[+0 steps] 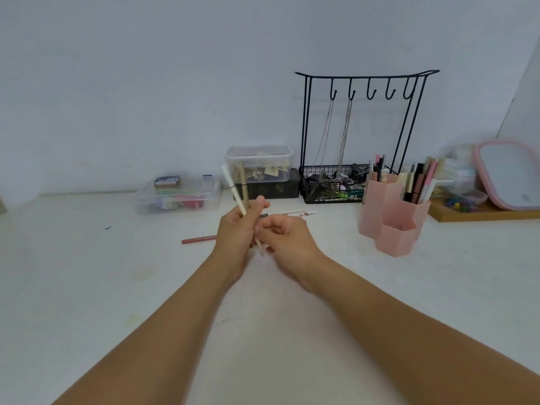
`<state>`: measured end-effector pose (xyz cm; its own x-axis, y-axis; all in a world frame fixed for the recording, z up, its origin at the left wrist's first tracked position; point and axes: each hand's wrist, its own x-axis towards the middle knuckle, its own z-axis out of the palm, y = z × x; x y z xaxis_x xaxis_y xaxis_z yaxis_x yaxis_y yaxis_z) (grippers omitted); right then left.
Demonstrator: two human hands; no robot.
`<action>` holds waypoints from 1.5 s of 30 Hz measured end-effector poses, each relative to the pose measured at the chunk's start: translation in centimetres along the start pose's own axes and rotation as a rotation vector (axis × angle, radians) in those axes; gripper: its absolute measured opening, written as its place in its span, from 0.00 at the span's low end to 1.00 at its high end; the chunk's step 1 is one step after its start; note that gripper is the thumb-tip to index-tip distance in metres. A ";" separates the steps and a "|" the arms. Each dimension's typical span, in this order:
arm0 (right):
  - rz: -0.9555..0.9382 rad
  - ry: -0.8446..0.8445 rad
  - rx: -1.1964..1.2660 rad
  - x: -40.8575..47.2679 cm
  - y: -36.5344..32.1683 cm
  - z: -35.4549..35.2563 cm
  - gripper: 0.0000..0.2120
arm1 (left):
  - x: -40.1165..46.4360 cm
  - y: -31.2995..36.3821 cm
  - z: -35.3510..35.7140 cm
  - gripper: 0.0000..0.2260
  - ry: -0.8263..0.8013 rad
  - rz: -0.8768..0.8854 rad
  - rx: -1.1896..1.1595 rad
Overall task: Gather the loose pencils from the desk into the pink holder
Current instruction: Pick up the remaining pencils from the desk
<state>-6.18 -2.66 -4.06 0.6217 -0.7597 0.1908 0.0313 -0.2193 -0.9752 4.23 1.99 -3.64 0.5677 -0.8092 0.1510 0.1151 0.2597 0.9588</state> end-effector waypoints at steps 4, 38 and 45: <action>-0.031 -0.009 -0.072 0.1 0.6 0.1 0.04 | 0.4 -0.8 -0.2 0.19 0.051 0.068 0.143; 0.131 0.096 -0.006 2.4 0.5 -6.5 0.05 | 0.8 0.7 -1.4 0.12 0.297 -0.077 0.007; 0.123 -0.068 0.442 0.7 -0.2 -2.4 0.08 | 0.0 0.3 -0.2 0.07 0.067 -0.023 0.033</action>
<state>-7.62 -4.63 -3.44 0.6912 -0.7186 0.0770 0.2756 0.1636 -0.9472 4.40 2.19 -3.37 0.6184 -0.7777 0.1132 0.1027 0.2228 0.9694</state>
